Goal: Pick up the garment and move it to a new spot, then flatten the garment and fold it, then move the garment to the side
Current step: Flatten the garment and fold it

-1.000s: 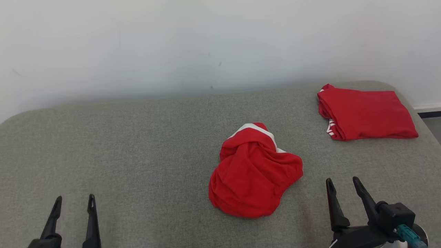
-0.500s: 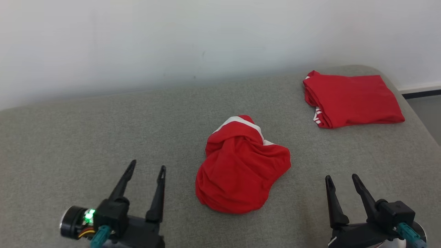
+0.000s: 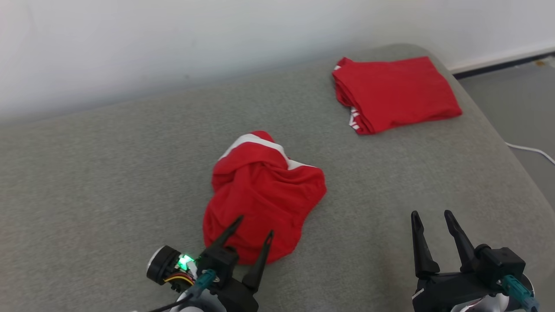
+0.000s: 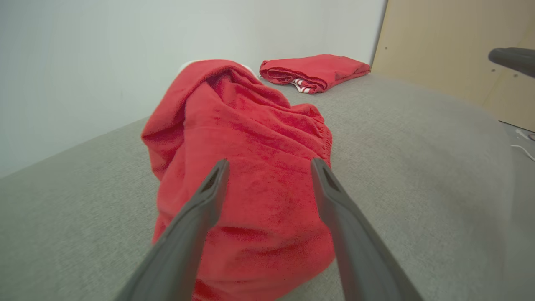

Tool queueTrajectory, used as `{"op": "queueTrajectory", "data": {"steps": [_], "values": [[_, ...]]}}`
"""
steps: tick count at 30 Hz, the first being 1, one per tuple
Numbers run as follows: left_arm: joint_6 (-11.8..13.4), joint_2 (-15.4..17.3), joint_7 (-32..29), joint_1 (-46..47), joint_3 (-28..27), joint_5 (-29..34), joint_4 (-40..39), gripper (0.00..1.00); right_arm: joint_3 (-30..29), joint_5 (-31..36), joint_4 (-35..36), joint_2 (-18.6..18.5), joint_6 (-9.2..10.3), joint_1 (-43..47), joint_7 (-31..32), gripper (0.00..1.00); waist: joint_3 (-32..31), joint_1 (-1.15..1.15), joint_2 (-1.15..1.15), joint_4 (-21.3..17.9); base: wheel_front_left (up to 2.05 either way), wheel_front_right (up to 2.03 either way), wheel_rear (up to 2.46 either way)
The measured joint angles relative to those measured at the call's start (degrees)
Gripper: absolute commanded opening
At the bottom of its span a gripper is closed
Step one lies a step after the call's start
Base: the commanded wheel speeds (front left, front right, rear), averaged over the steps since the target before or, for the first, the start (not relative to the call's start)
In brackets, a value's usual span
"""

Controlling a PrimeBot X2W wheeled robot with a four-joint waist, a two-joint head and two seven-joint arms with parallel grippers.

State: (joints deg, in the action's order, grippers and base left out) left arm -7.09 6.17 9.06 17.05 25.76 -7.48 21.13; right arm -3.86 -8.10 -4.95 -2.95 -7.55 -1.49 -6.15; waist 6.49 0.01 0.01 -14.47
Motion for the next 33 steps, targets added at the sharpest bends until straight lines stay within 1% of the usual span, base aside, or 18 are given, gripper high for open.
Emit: {"op": "queueTrajectory", "data": {"steps": [5,6,11,12,13,14,19,24,28,33], "values": [[-0.03,0.59,-1.02,2.21,2.86,1.77,6.78,1.00,0.10,-0.58,-1.22,0.00,0.00,-0.68,-0.99,1.00,1.50,0.00,0.00,-2.87,0.00,0.00,0.00],[-0.01,0.60,-0.46,2.48,2.97,1.86,7.81,1.00,0.09,-0.70,-1.45,-0.01,0.00,-0.80,-1.20,1.00,1.76,0.00,0.00,-3.34,0.00,0.00,0.00],[0.01,0.47,-1.19,5.11,4.92,3.09,15.01,1.00,-0.03,-0.90,-2.21,0.00,0.00,-1.12,-1.52,1.00,2.51,0.00,0.00,-4.76,0.00,0.00,0.00],[0.00,0.32,-0.78,5.51,5.04,3.07,16.03,0.76,-0.12,-0.89,-2.26,-0.01,0.00,-1.21,-1.53,1.00,2.50,0.00,0.00,-4.79,0.00,0.00,0.00],[0.00,0.13,-0.48,5.98,5.04,2.79,17.16,0.44,-0.16,-0.89,-2.29,-0.01,0.00,-1.32,-1.53,1.00,2.46,0.00,0.00,-4.73,0.00,0.00,0.00],[-0.02,0.01,-0.31,6.55,5.30,2.74,18.31,0.00,-0.16,-0.87,-2.27,0.00,0.00,-1.47,-1.54,1.00,2.36,0.00,0.00,-4.63,0.00,0.00,0.00],[-0.03,-1.26,2.99,8.14,4.94,0.31,20.34,0.00,-0.65,-0.37,-2.15,-0.01,0.00,-1.42,-1.47,1.00,1.71,0.00,0.00,-3.69,0.00,0.00,0.00],[0.00,-2.07,5.03,9.34,4.44,-1.53,18.59,0.00,-1.00,0.15,-1.68,0.00,0.00,-0.80,-1.04,1.00,0.92,0.00,0.00,-1.95,0.00,0.00,0.00],[0.63,-2.37,5.55,9.32,3.88,-2.80,14.28,0.00,-1.07,0.20,-1.23,0.01,0.00,-0.60,-0.68,1.00,0.20,0.00,0.00,-0.15,0.00,0.00,0.00],[2.94,-1.93,5.87,7.67,1.62,-3.58,4.60,0.00,-1.15,0.47,-0.89,0.01,0.00,0.65,0.09,1.00,-0.93,0.00,0.00,2.49,0.00,0.00,0.00]]}}
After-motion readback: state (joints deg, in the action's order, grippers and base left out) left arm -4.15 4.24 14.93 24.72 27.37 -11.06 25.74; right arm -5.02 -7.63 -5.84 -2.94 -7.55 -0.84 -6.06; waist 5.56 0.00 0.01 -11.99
